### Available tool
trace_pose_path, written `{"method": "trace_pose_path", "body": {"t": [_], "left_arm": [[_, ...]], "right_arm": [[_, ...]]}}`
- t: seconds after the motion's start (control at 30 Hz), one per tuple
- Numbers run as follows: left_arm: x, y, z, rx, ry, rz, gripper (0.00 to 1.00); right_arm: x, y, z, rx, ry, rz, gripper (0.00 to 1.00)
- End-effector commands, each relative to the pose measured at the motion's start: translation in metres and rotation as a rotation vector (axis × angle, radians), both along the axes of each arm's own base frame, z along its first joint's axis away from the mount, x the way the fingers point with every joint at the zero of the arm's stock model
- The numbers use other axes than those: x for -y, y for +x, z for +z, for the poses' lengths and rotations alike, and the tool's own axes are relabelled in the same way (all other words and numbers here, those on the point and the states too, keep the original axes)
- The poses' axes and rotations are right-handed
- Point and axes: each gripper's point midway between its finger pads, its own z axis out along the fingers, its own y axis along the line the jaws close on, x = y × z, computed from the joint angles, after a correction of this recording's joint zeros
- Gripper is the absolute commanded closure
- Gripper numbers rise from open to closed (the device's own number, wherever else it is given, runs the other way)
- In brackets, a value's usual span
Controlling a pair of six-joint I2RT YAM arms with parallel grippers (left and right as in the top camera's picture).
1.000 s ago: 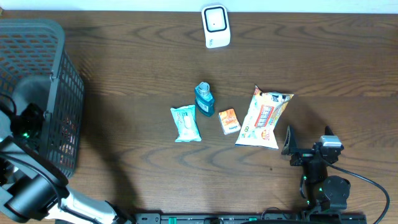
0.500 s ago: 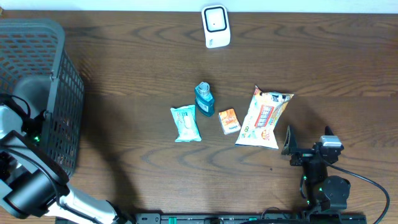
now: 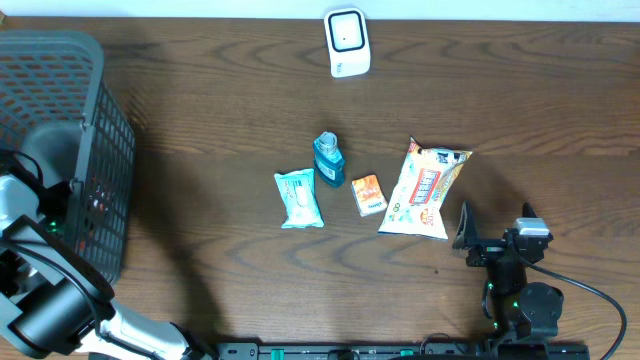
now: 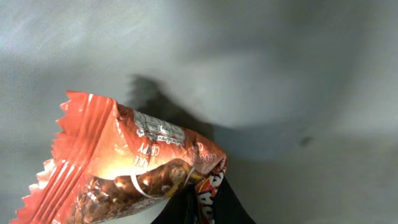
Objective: Scan the item barcode
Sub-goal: 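Reach the left gripper into the basket and grasp the red Top bar, then carry the red Top bar out and lay it left of the wipes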
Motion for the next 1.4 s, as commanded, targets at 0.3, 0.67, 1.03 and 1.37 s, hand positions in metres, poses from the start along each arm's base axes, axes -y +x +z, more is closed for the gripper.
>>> {"method": "trace_pose_path", "body": {"t": [0.3, 0.67, 1.03, 1.37], "left_arm": [[-0.043, -0.008, 0.114, 0.112, 0.373, -0.13, 0.93], [-0.035, -0.021, 0.19, 0.214, 0.559, -0.147, 0.93], [0.036, -0.044, 0.333, 0.612, 0.852, -0.254, 0.93], [0.15, -0.05, 0.359, 0.926, 0.691, -0.544, 0.93]], "right_arm": [[0.002, 0.0, -0.002, -0.005, 0.012, -0.01, 0.01], [0.002, 0.0, -0.002, -0.005, 0.012, -0.011, 0.01], [0.002, 0.0, -0.001, -0.004, 0.012, -0.01, 0.01], [0.002, 0.0, -0.002, -0.005, 0.012, -0.011, 0.01]]}}
